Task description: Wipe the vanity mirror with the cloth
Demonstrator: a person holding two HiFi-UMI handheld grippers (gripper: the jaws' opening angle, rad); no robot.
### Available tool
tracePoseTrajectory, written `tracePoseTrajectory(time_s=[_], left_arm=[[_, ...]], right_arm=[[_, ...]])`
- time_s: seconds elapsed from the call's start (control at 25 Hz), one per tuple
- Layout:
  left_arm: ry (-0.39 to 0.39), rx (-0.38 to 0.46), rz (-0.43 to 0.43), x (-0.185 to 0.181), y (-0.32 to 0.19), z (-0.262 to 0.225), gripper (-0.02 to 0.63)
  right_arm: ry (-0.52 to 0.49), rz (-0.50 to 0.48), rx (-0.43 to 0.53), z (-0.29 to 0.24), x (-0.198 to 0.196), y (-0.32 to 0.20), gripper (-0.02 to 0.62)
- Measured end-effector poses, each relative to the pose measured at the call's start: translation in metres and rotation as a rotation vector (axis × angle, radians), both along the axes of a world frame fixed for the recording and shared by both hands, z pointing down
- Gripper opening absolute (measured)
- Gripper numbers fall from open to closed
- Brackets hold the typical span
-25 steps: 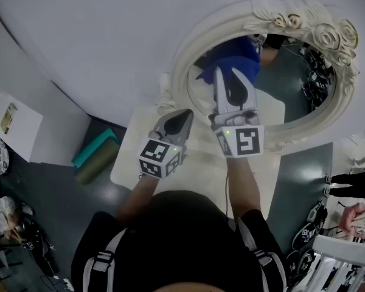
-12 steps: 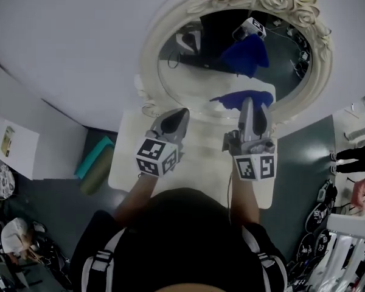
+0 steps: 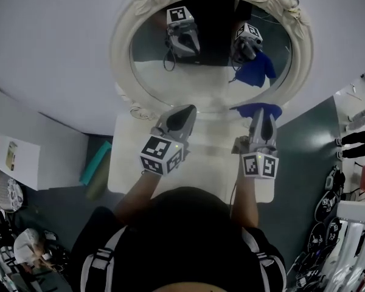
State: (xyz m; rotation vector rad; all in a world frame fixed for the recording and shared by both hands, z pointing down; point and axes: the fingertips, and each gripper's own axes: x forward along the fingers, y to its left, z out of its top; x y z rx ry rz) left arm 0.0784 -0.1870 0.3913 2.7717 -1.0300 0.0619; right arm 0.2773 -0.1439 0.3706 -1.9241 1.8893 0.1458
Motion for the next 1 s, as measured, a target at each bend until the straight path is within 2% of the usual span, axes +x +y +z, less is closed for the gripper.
tracePoseTrajectory(time_s=[0.4, 1.0], left_arm=[[-0.019, 0.010, -0.025, 0.019, -0.016, -0.001, 0.006], [-0.034, -0.029, -0.063, 0.015, -0.046, 0.010, 0.006]], right_arm=[[-0.010, -0.008, -0.056, 0.032, 0.025, -0.040, 0.038], [-0.029, -0.027, -0.026, 0.032, 0.035, -0.073, 0.038]])
